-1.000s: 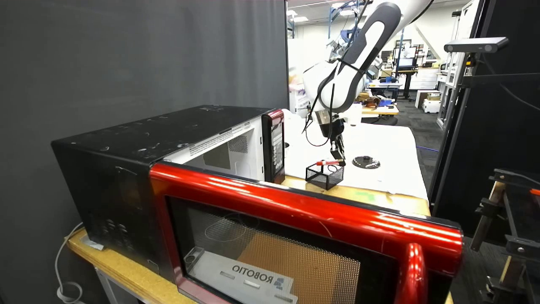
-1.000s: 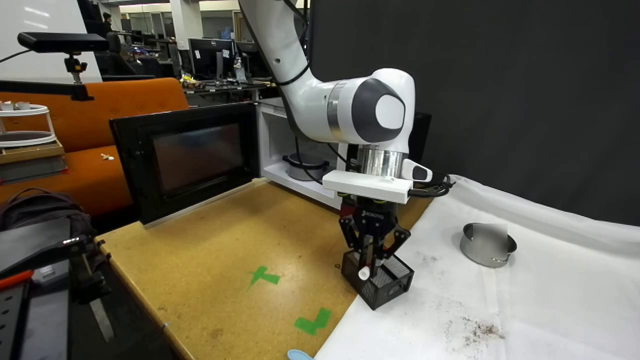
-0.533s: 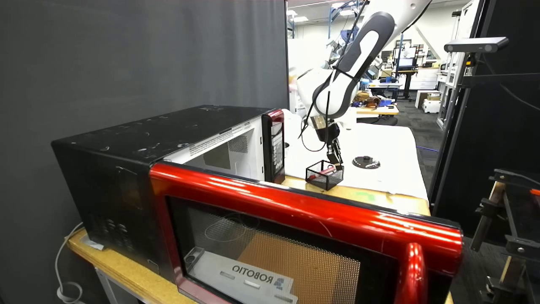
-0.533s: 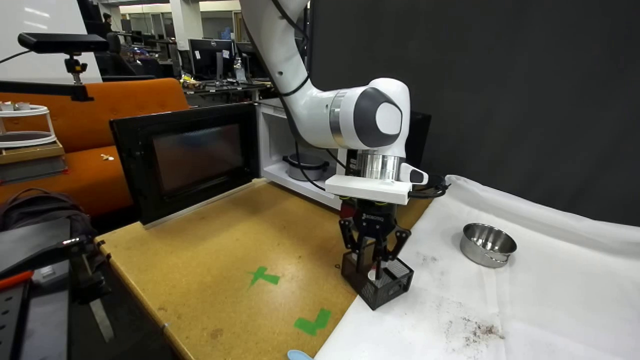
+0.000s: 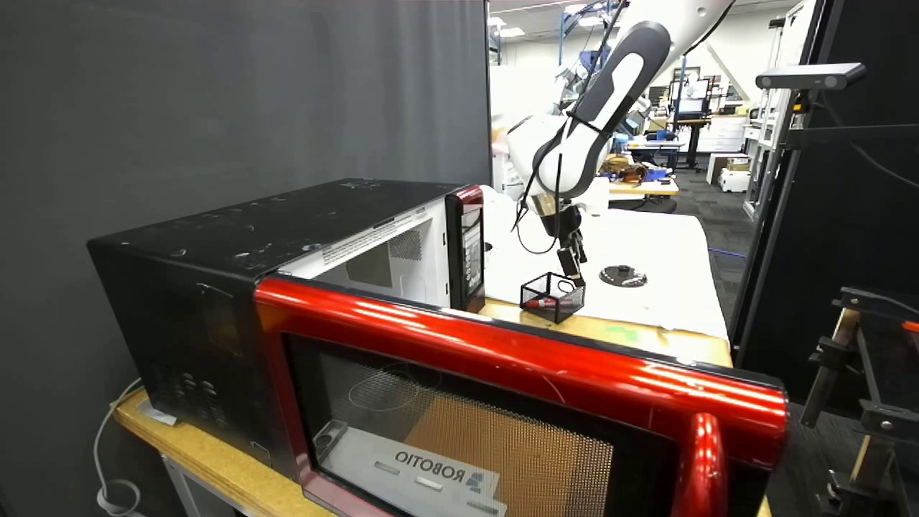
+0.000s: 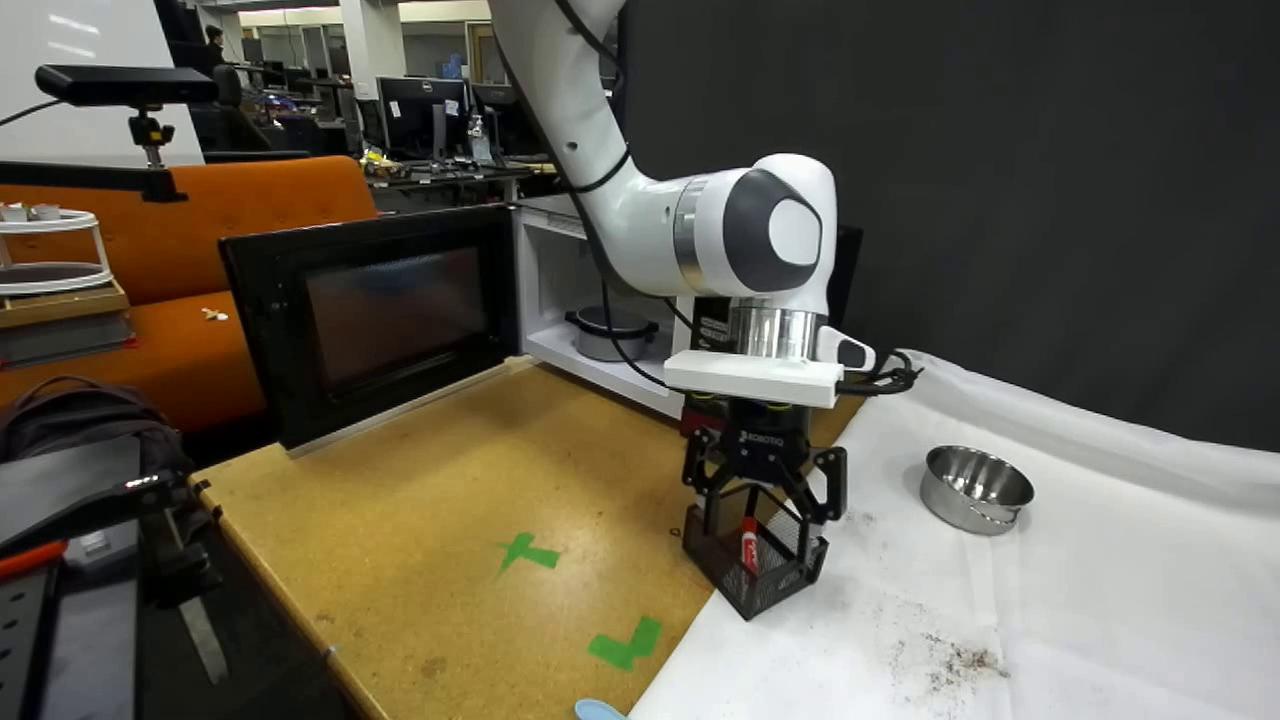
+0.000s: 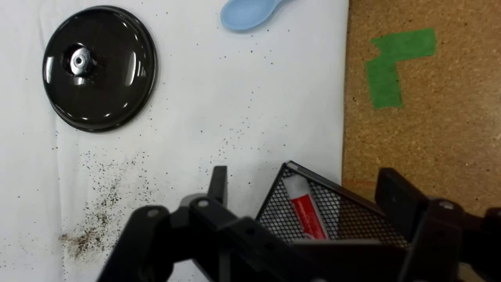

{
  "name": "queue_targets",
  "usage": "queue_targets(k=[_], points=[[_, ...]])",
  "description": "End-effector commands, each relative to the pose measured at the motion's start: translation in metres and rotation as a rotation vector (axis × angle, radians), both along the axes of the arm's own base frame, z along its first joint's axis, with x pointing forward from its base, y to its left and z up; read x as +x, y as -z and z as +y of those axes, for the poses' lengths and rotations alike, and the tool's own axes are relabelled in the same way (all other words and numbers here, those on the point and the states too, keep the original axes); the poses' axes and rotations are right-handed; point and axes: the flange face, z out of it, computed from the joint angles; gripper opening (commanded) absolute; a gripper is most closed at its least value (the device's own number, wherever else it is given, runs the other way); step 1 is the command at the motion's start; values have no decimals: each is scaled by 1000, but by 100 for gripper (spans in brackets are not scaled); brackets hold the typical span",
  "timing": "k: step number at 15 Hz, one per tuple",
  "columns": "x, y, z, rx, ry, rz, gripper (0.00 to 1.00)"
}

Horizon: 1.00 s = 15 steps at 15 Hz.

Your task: Pick up the marker and put it in the box

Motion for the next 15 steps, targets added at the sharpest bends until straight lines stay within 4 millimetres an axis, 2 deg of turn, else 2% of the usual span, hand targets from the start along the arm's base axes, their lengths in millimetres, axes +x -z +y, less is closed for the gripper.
queue_targets(k=[1,5,11,15], points=[[-4,-20,-12,-5,54,23,100],[-10,-48,-32,48,141,-11,100],[-32,-85,-63,127,301,-102,100],[-49,-106,-67,114,346,-217,100]])
